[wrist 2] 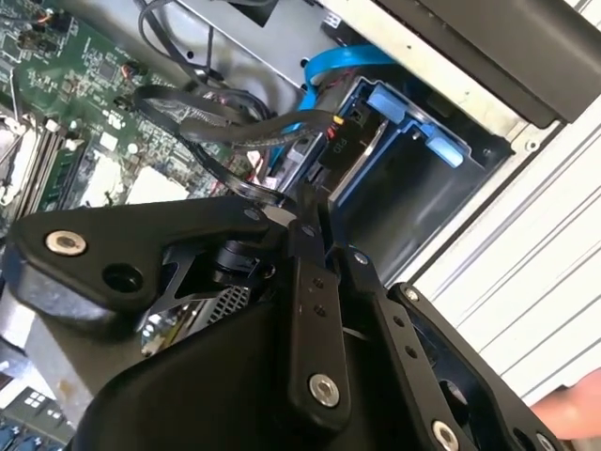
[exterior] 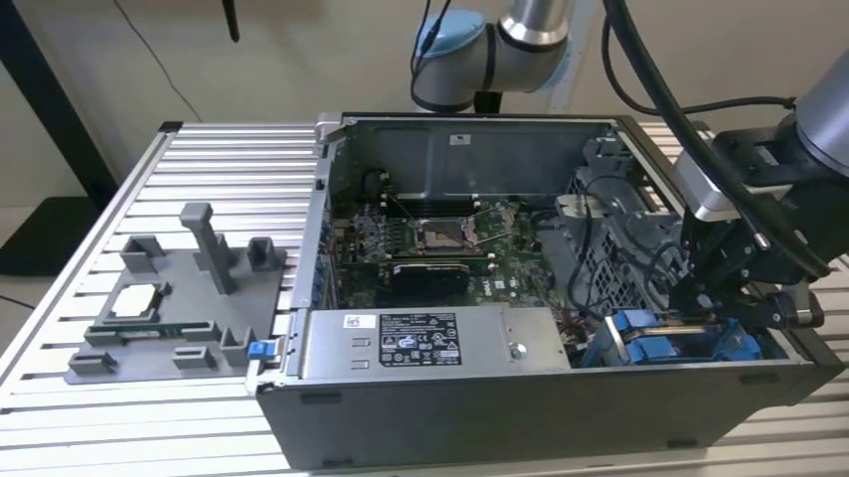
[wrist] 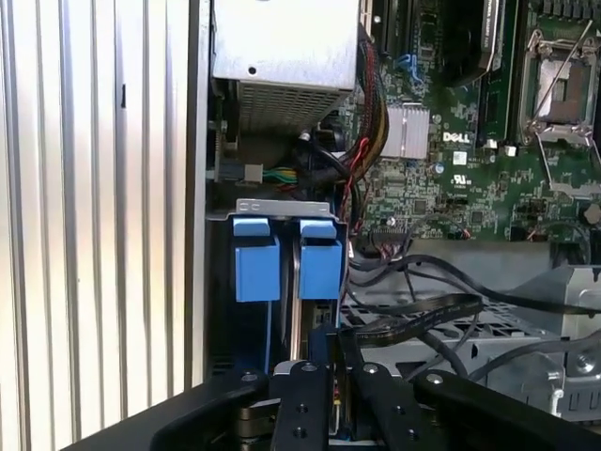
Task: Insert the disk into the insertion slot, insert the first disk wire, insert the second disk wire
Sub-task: 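Insert the second disk wire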
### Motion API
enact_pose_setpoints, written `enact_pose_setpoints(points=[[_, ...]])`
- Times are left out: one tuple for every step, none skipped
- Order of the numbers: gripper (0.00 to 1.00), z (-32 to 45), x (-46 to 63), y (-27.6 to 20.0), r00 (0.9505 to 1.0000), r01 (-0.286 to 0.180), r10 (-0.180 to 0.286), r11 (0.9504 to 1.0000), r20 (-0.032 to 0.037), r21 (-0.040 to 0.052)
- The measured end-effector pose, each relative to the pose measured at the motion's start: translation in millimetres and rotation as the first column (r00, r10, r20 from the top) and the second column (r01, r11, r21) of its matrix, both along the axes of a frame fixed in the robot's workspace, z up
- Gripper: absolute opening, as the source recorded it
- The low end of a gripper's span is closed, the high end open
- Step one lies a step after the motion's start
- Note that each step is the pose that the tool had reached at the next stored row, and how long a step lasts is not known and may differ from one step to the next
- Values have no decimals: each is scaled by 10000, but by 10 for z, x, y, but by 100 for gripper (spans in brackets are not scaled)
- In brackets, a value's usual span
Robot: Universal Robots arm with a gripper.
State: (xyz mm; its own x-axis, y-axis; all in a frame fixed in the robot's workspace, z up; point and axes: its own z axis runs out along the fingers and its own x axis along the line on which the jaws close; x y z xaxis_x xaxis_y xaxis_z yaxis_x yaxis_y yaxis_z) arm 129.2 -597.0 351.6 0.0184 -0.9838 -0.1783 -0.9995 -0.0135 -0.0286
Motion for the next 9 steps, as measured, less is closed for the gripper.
enact_pose_setpoints(points=[[0,-11,8,2,10000,-32,32,10000,19,0],[0,-18,12,3,10000,-66,66,10000,49,-1],[0,-23,15,5,9999,-105,105,9999,83,-2],[0,-30,20,6,9998,-145,145,9999,114,-2],[0,-37,25,6,9997,-180,180,9998,140,0],[0,-43,29,7,9996,-217,217,9998,170,-2],[0,-50,32,9,9995,-251,251,9997,201,-3],[0,-58,34,11,9993,-292,292,9996,237,-5],[0,-67,37,14,9991,-331,331,9995,275,-4]])
